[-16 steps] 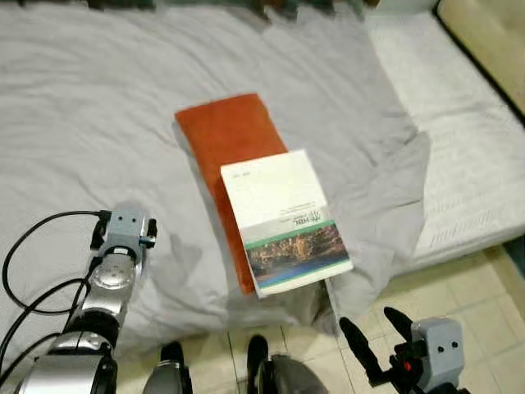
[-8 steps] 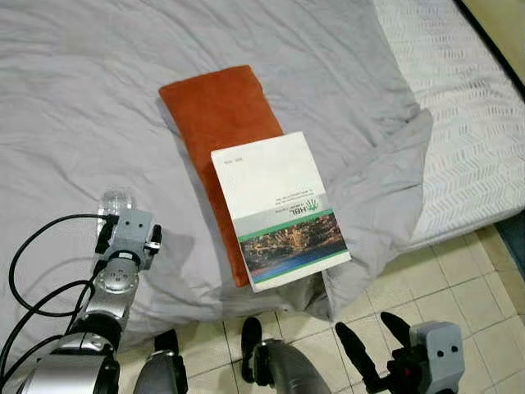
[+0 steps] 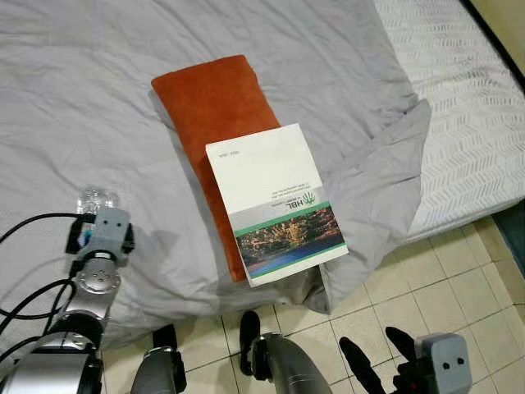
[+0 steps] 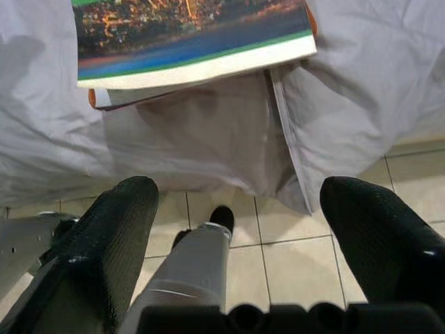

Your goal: Clean up the room

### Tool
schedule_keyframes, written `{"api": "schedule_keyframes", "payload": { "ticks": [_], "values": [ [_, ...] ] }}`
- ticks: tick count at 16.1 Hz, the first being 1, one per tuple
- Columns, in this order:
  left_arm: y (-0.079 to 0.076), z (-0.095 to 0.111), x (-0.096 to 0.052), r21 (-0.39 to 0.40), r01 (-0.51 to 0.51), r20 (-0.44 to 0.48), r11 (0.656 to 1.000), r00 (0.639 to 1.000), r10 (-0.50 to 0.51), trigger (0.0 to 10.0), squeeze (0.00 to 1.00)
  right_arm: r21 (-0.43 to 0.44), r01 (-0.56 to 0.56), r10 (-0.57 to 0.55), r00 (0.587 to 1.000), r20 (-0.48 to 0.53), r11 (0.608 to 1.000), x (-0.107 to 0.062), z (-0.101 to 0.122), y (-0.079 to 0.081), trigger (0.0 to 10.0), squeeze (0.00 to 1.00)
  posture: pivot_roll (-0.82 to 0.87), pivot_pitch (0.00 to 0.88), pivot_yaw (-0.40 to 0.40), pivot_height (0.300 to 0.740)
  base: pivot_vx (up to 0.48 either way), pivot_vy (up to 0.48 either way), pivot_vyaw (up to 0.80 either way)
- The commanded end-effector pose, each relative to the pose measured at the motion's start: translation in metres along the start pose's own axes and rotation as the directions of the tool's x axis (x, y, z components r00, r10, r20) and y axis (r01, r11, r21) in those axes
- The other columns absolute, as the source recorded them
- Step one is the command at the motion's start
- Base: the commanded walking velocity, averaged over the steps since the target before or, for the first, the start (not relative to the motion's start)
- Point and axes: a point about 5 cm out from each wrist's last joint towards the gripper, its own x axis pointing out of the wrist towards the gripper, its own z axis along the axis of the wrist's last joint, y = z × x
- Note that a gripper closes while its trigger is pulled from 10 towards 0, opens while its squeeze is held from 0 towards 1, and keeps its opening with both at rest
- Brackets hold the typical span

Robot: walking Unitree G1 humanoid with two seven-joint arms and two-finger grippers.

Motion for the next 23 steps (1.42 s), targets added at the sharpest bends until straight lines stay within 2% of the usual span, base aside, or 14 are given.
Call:
{"api": "schedule_keyframes", "payload": {
  "ticks": [1,2,6,7,8,9,10,11,16,18,19,20,22,23],
  "values": [
    [0.001,-0.034,-0.012,-0.025,-0.008,-0.15,1.0,0.989,0.005,10.0,0.0,0.0,0.014,-0.014,0.999,-0.044,1.0,-0.009,-0.004,-0.003,10.0,0.0,-0.32,0.617,-0.261,0.74,0.0,0.0,0.0],
    [0.001,-0.034,-0.012,-0.025,-0.008,-0.15,1.0,0.989,0.005,10.0,0.0,0.0,0.014,-0.014,0.999,-0.044,1.0,-0.009,-0.004,-0.003,10.0,0.0,-0.32,0.617,-0.261,0.74,0.0,0.0,0.0],
    [0.005,-0.062,-0.022,-0.149,-0.04,-0.304,0.988,0.953,-0.008,10.0,0.0,0.004,0.007,-0.006,0.999,-0.053,1.0,-0.007,-0.005,-0.002,10.0,0.0,-0.31,0.616,-0.262,0.74,0.0,0.0,0.0],
    [0.005,-0.062,-0.022,-0.149,-0.04,-0.304,0.988,0.953,-0.008,10.0,0.0,0.004,0.007,-0.006,0.999,-0.053,1.0,-0.007,-0.005,-0.002,10.0,0.0,-0.31,0.616,-0.262,0.74,0.0,0.0,0.0],
    [0.0,-0.079,-0.032,-0.244,-0.057,-0.405,0.968,0.913,-0.048,10.0,0.0,0.005,0.002,-0.002,0.999,-0.055,1.0,-0.006,-0.004,-0.001,10.0,0.0,-0.32,0.616,-0.264,0.74,0.0,0.0,0.0],
    [0.001,-0.084,-0.035,-0.276,-0.087,-0.434,0.957,0.9,-0.043,10.0,0.0,0.005,0.001,0.0,0.998,-0.056,1.0,-0.006,-0.004,-0.001,10.0,0.0,-0.32,0.617,-0.27,0.74,0.0,0.0,0.0],
    [0.002,-0.088,-0.037,-0.298,-0.114,-0.454,0.948,0.89,-0.036,3.0,0.0,0.004,-0.001,0.002,0.998,-0.059,1.0,-0.006,-0.004,-0.001,10.0,0.0,-0.32,0.618,-0.272,0.74,0.0,0.0,0.0],
    [0.003,-0.09,-0.038,-0.312,-0.138,-0.463,0.94,0.886,-0.023,0.0,0.0,0.003,-0.002,0.002,0.998,-0.061,1.0,-0.006,-0.004,-0.001,10.0,0.0,-0.33,0.62,-0.274,0.74,0.0,0.0,0.0],
    [0.002,-0.086,-0.035,-0.335,-0.135,-0.439,0.933,0.898,-0.028,0.0,0.0,0.003,-0.004,0.004,0.998,-0.066,1.0,-0.006,-0.005,-0.001,10.0,0.0,-0.32,0.611,-0.27,0.74,0.0,0.0,0.0],
    [-0.004,-0.076,-0.032,-0.327,-0.075,-0.378,0.942,0.924,-0.057,0.0,0.0,0.006,-0.004,0.004,0.998,-0.067,1.0,-0.002,-0.008,-0.002,10.0,0.0,-0.3,0.591,-0.254,0.74,0.0,0.0,0.0],
    [-0.004,-0.076,-0.032,-0.327,-0.075,-0.378,0.942,0.924,-0.057,0.0,0.0,0.006,-0.004,0.004,0.998,-0.067,1.0,-0.002,-0.008,-0.002,10.0,0.0,-0.3,0.591,-0.254,0.74,0.0,0.0,0.0],
    [-0.007,-0.064,-0.028,-0.272,0.031,-0.253,0.962,0.962,-0.102,0.0,0.0,0.003,-0.007,0.008,0.999,-0.046,1.0,0.007,-0.008,-0.003,10.0,0.0,-0.25,0.517,-0.22,0.74,0.0,0.0,0.0],
    [-0.008,-0.061,-0.028,-0.251,0.067,-0.21,0.966,0.97,-0.122,0.0,0.0,0.003,-0.008,0.008,0.999,-0.035,1.0,0.011,-0.007,-0.004,10.0,0.0,-0.25,0.517,-0.22,0.74,0.0,0.0,0.0],
    [-0.008,-0.061,-0.03,-0.255,0.089,-0.176,0.963,0.975,-0.136,0.0,0.0,0.004,-0.01,0.011,1.0,-0.024,1.0,0.018,-0.007,-0.005,10.0,0.0,-0.21,0.466,-0.196,0.74,0.0,0.0,0.0]
  ]
}}
